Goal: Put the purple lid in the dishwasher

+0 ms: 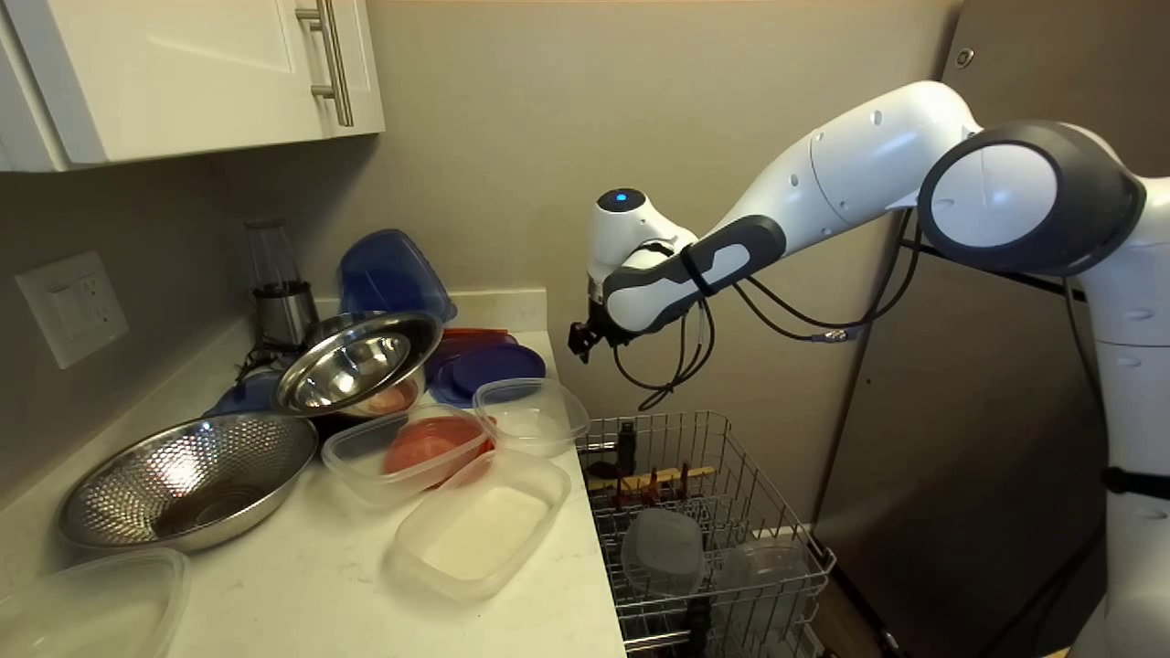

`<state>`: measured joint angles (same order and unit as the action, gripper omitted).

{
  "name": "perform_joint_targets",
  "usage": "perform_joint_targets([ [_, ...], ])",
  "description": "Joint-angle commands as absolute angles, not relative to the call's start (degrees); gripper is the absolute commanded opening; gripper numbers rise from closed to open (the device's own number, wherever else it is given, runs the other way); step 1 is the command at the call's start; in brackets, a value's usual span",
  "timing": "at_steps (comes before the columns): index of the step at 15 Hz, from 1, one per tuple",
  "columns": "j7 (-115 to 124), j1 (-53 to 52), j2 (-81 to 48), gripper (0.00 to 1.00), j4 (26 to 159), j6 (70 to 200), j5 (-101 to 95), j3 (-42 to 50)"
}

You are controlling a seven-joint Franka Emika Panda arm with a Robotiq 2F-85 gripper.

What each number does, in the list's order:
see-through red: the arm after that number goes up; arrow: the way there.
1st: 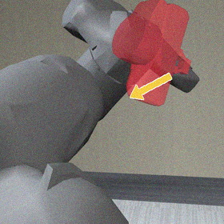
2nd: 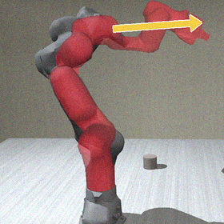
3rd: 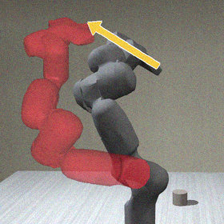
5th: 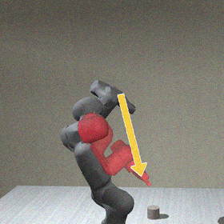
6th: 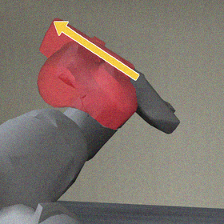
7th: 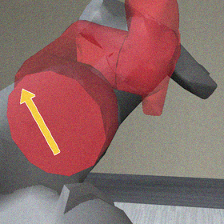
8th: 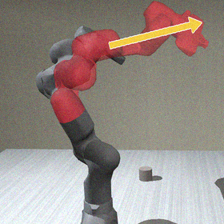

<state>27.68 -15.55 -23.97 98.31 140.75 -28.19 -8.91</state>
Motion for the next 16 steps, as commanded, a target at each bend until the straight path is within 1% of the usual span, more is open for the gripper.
perform_joint_targets([
  [1, 26.7, -17.9, -23.8, 1.0, 98.3, 141.0, -26.5, -6.2],
  [13, 26.7, -17.9, -23.8, 1.0, 98.3, 141.0, -26.5, -6.2],
  [16, 27.4, -21.1, -27.0, 1.0, 93.8, 139.8, -29.0, -4.3],
])
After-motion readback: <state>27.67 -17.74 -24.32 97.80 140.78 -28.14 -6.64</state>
